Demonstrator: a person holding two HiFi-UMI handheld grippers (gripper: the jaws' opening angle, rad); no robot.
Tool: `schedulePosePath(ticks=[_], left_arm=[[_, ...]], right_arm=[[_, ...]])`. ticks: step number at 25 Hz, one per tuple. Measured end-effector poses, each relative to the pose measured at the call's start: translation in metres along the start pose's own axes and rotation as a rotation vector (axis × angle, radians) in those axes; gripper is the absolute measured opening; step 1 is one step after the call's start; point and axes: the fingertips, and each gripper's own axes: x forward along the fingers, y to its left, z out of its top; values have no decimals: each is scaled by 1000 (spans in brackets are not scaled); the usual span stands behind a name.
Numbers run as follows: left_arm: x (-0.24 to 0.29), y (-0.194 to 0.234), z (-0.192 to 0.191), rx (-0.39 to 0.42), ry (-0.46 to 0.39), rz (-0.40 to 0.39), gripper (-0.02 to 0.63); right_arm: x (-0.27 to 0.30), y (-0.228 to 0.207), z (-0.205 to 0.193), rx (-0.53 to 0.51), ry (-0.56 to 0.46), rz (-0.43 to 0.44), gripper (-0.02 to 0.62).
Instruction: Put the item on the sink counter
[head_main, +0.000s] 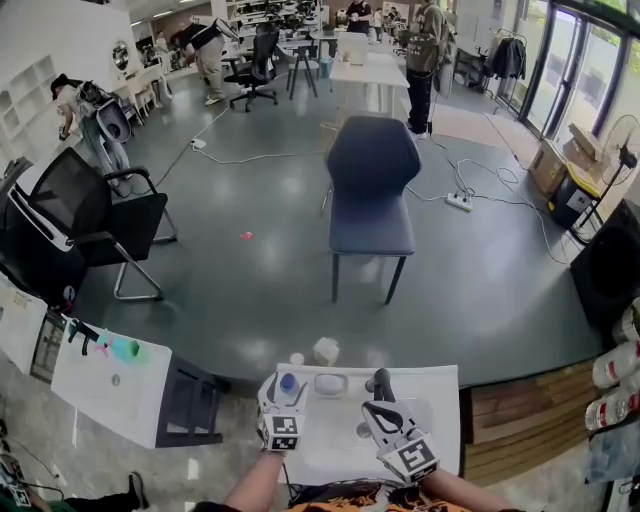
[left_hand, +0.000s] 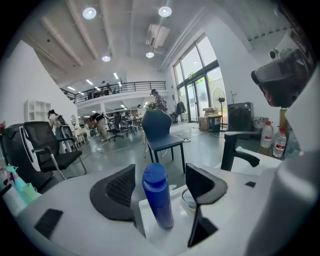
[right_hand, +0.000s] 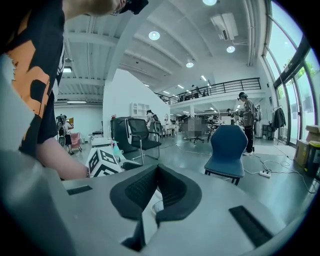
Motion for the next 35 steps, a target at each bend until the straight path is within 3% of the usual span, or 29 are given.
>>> schedulePosePath(ticks=[6,11,24,35], left_arm=[[-28,-8,41,12,-82,-1,327],[-52,-31,68,4,-138,-26,273],[-97,-88,79,-47,-186,-101,228],[-147,-144,90,-35,-225,-175,42]], right_arm=[[-24,-4,-1,12,-2,-25,14],[-45,-8,-4,22,-15,-40,14],[-91,-5,-16,32,-46,-56,14],[-136,-2,-27,37,-80,-70,14]])
